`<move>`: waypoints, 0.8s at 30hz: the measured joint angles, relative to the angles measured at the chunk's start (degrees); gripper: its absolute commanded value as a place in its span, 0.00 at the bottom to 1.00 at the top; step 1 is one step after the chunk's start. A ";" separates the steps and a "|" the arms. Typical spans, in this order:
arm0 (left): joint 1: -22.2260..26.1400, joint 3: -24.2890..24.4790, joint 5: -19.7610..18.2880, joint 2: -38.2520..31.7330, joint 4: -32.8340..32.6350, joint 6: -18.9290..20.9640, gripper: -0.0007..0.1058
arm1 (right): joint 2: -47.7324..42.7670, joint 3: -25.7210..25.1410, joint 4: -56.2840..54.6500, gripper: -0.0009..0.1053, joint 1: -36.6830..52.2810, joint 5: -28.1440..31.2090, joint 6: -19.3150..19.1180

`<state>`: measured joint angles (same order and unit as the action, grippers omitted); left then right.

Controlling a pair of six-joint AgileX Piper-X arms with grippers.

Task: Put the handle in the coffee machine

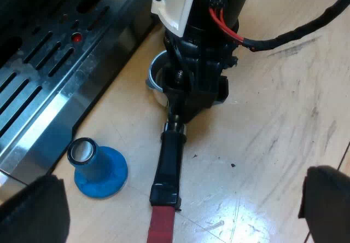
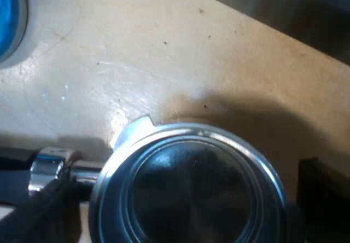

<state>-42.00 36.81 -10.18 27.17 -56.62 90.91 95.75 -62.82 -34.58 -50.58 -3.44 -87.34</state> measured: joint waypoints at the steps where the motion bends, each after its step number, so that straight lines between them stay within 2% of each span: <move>1: 0.00 0.00 0.00 0.00 0.00 0.00 0.83 | 0.00 0.00 -0.02 0.62 0.00 0.00 0.00; 3: 0.00 0.00 0.00 0.00 0.00 0.00 0.83 | 0.00 0.00 -0.02 0.56 0.00 0.00 -0.11; 5: 0.00 0.00 0.00 0.00 0.00 0.00 0.83 | 0.00 0.00 -0.02 0.32 0.00 0.00 -0.07; 6: 0.00 0.00 0.00 0.00 0.00 0.00 0.83 | 0.00 0.00 -0.02 0.28 0.00 0.09 -0.14; 7: 0.00 0.00 0.00 0.00 0.00 0.00 0.83 | 0.00 0.00 -0.02 0.19 0.00 0.10 -0.21; 8: 0.00 0.00 0.00 0.00 0.00 0.00 0.83 | 0.00 0.00 -0.02 0.07 0.00 0.10 -0.21; 9: 0.00 0.00 0.00 0.00 0.00 0.00 0.83 | 0.00 0.00 -0.02 0.01 0.00 0.10 -0.21; 20: 0.00 0.00 0.00 0.00 0.00 0.00 0.83 | -2.31 0.12 -3.95 0.01 0.00 0.10 -0.27; 24: 0.00 0.00 0.00 0.00 0.00 0.00 0.83 | -5.93 0.11 -9.17 0.01 -0.11 0.10 1.67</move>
<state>-42.00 36.81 -10.18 27.17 -56.62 90.91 89.82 -62.70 -43.75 -50.69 -3.34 -85.68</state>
